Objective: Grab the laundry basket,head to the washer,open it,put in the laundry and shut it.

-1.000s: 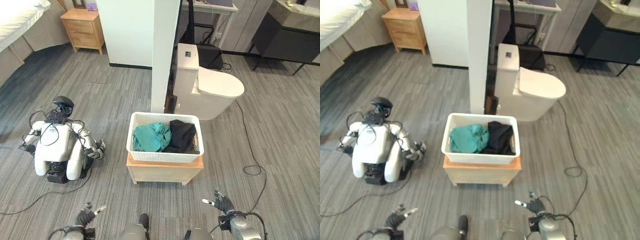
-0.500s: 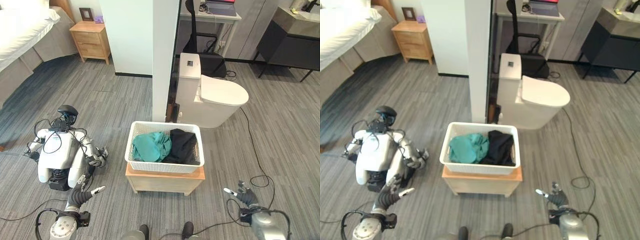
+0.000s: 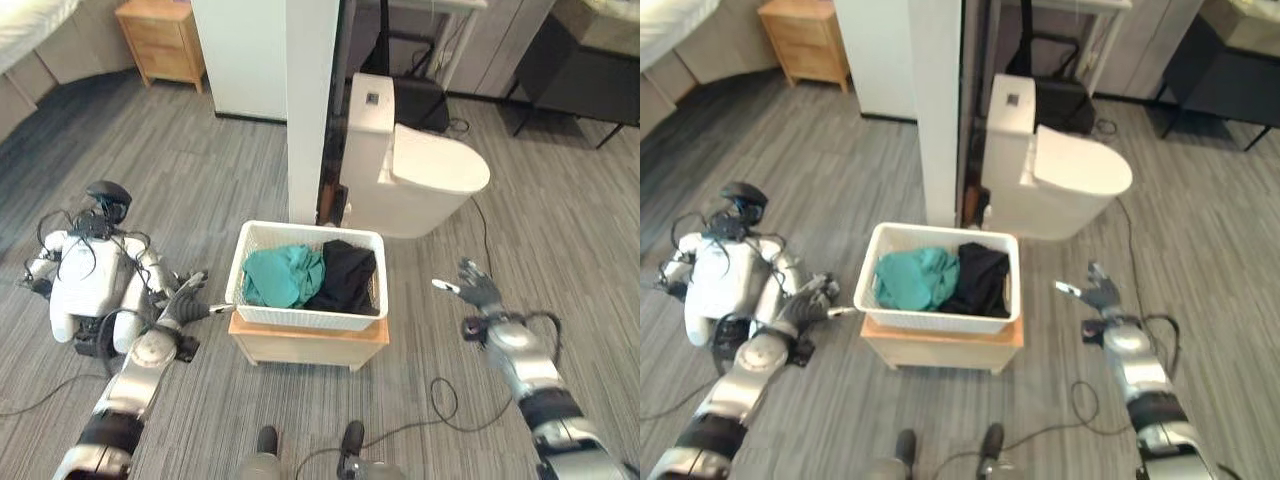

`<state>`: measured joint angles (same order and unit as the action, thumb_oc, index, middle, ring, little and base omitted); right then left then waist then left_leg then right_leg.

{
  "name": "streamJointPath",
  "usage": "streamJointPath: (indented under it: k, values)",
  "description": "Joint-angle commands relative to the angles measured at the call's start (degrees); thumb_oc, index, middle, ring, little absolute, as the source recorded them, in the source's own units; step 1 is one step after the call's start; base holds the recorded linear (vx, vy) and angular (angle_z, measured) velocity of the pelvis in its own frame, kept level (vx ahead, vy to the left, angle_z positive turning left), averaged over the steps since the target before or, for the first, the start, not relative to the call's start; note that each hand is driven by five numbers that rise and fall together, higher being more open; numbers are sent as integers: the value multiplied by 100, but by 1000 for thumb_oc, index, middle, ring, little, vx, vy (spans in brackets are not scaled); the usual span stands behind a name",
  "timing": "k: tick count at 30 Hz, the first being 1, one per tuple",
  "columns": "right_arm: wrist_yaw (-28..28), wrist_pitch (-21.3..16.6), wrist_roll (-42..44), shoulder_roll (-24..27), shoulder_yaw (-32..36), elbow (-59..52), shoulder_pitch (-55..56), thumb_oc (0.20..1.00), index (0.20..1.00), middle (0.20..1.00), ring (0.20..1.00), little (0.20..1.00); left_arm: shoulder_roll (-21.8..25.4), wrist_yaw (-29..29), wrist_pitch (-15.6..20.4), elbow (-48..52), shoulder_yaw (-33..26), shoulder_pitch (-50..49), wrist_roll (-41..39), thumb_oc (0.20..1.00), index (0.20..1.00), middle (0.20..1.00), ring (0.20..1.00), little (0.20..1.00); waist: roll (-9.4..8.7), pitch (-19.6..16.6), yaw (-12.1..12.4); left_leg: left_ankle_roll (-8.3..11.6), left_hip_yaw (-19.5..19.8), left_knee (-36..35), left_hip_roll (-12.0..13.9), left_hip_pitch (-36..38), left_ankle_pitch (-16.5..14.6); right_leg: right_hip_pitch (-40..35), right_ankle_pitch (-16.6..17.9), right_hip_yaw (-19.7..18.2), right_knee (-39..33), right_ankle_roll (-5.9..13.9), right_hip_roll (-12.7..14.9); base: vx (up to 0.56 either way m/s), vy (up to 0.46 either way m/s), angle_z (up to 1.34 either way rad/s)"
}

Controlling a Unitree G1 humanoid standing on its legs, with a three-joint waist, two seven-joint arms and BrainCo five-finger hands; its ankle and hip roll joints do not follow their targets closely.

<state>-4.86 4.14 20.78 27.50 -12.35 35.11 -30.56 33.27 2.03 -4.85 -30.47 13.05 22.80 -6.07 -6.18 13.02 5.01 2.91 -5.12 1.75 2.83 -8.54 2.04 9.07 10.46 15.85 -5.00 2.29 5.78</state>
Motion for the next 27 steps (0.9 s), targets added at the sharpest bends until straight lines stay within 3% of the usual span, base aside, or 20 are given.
streamJointPath:
  k: [1,3,6,7,8,12,20,27]
  values:
    - [-137,-46,513,266,-302,321,-883,1000,1000,1000,1000,1000,330,-439,27,-691,281,984,-496,1000,1000,1000,1000,1000,49,476,19,-65,287,-12,183,-211,-135,-105,-539,-72,287,467,333,-166,-29,9]
    - [-267,-36,1069,214,-705,799,-1794,1000,1000,1000,1000,1000,418,-605,-38,-1850,839,2186,-1015,1000,1000,1000,1000,1000,50,775,-45,-22,287,104,200,-495,-28,139,-437,-97,354,465,342,-138,-16,12]
    - [-310,-41,1272,175,-792,979,-2093,1000,1000,1000,1000,1000,450,-632,-26,-2250,1034,2594,-1131,1000,1000,1000,1000,1000,59,855,-69,-8,292,124,200,-592,16,228,-402,-105,363,470,349,-81,7,10]
    - [-423,-82,1687,111,-991,1171,-2600,1000,1000,1000,1000,1000,511,-759,5,-3017,1373,3374,-1329,1000,1000,1000,1000,1000,74,991,-149,32,275,123,219,-767,114,386,-321,-110,345,482,353,-64,3,-2]
    - [-423,-84,1692,114,-988,1181,-2617,1000,1000,1000,1000,1000,508,-754,18,-3046,1388,3407,-1337,1000,1000,1000,1000,1000,72,998,-148,32,278,126,219,-777,117,393,-320,-107,346,482,353,-83,3,-3]
    - [-584,-320,1953,170,-1277,1413,-3007,1000,1000,1000,1000,1000,468,-809,234,-4724,1966,4717,-1532,1000,1000,1000,1000,1000,110,1128,-292,68,257,67,221,-917,235,555,-236,-103,316,511,368,-31,11,-1]
    - [-686,-576,2273,500,-1192,1756,-3043,1000,1000,1000,1000,1000,369,-649,368,-4966,2412,5113,-1771,1000,1000,1000,1000,1000,205,1313,-278,61,244,122,205,-1016,220,662,-210,-108,314,527,386,-13,3,-1]
    - [-386,-375,2459,249,-1752,2674,-3627,1000,1000,1000,1000,1000,194,-524,311,-5497,2698,5559,-1901,1000,1000,1000,1000,1000,180,1484,-294,94,187,102,236,-999,255,675,-158,-80,278,531,368,-8,5,0]
